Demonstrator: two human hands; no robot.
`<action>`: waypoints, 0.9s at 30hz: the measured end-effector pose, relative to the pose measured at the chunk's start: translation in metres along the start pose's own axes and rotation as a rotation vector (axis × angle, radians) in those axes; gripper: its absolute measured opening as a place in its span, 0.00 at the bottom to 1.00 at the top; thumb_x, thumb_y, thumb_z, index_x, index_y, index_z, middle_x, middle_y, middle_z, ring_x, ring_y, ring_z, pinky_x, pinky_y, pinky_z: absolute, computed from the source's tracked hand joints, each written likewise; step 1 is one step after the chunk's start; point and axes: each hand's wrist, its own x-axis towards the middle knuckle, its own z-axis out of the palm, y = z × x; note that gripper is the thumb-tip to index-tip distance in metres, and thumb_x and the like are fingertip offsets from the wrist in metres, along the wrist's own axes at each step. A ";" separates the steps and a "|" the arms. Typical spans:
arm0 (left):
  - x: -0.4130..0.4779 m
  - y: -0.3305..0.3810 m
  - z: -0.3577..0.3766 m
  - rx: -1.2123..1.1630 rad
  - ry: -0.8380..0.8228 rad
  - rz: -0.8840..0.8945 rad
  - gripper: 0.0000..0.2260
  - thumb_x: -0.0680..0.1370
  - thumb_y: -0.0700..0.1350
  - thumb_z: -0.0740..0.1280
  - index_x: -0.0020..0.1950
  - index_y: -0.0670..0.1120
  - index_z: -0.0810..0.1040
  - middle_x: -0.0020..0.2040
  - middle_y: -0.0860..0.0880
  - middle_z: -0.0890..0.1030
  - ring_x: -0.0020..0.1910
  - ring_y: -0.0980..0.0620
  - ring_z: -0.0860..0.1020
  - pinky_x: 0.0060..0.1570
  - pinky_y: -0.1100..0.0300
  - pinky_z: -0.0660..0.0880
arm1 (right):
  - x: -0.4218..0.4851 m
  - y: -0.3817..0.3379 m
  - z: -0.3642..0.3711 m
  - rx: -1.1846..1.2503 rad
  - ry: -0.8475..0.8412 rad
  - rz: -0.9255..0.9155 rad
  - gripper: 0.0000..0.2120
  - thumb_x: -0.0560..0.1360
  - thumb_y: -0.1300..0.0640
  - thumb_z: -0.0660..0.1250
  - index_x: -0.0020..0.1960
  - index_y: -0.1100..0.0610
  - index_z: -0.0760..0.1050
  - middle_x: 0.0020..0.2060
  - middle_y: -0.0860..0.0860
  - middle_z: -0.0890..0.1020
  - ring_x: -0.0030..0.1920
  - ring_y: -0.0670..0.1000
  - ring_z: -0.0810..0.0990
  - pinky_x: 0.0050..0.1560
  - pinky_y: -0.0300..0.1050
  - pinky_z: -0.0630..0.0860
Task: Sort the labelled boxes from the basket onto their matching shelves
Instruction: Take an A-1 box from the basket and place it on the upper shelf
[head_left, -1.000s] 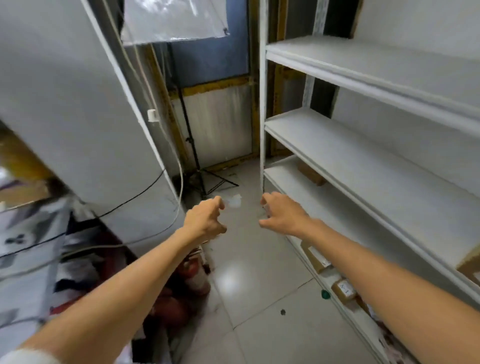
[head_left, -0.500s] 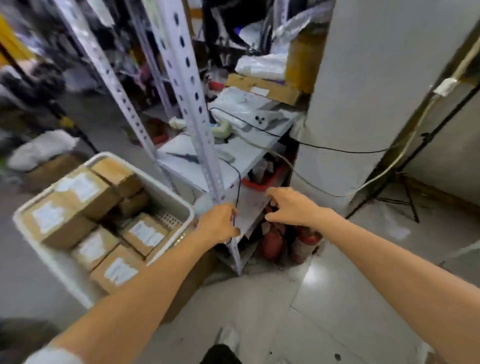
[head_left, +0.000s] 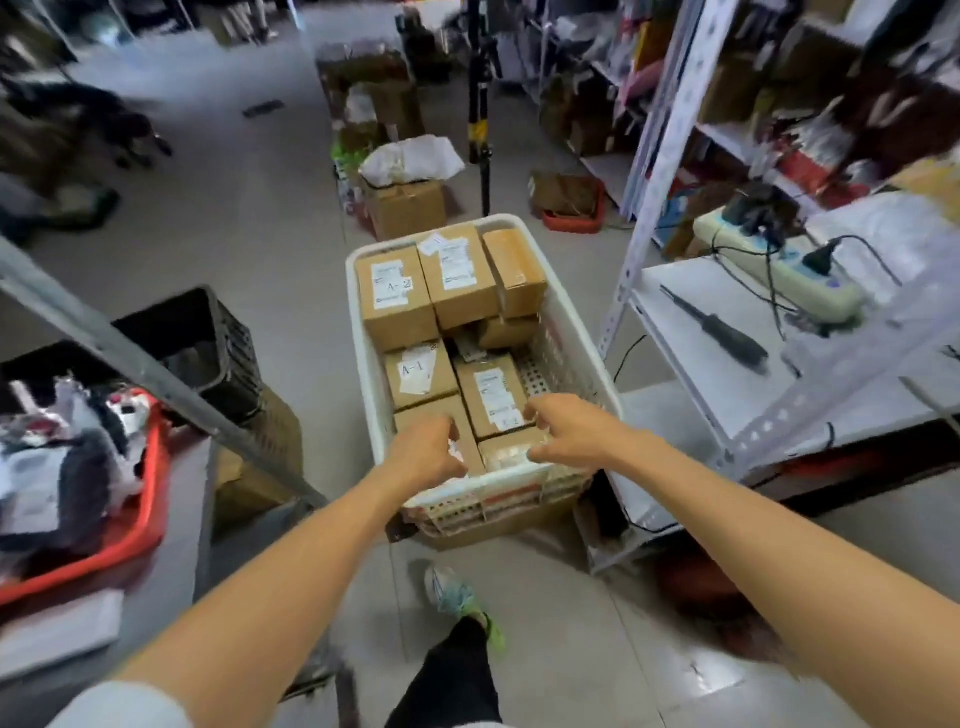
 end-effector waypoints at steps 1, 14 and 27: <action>0.013 -0.010 -0.004 -0.012 -0.001 -0.025 0.22 0.71 0.49 0.74 0.61 0.47 0.72 0.58 0.49 0.79 0.53 0.49 0.78 0.50 0.54 0.75 | 0.017 0.001 -0.003 -0.007 -0.023 0.007 0.26 0.74 0.51 0.70 0.68 0.57 0.68 0.63 0.53 0.75 0.60 0.53 0.74 0.56 0.45 0.73; 0.135 -0.086 0.004 -0.270 -0.124 -0.242 0.22 0.72 0.45 0.73 0.63 0.43 0.71 0.60 0.45 0.76 0.54 0.48 0.74 0.48 0.59 0.70 | 0.172 0.012 0.019 0.090 -0.251 0.147 0.26 0.74 0.53 0.71 0.68 0.57 0.68 0.62 0.56 0.77 0.60 0.54 0.76 0.55 0.43 0.72; 0.187 -0.098 0.105 -0.474 -0.025 -0.680 0.41 0.67 0.35 0.73 0.73 0.37 0.52 0.69 0.38 0.60 0.66 0.40 0.66 0.64 0.48 0.69 | 0.260 0.048 0.133 0.512 -0.421 0.397 0.30 0.72 0.59 0.72 0.70 0.59 0.63 0.62 0.52 0.75 0.61 0.52 0.74 0.55 0.41 0.70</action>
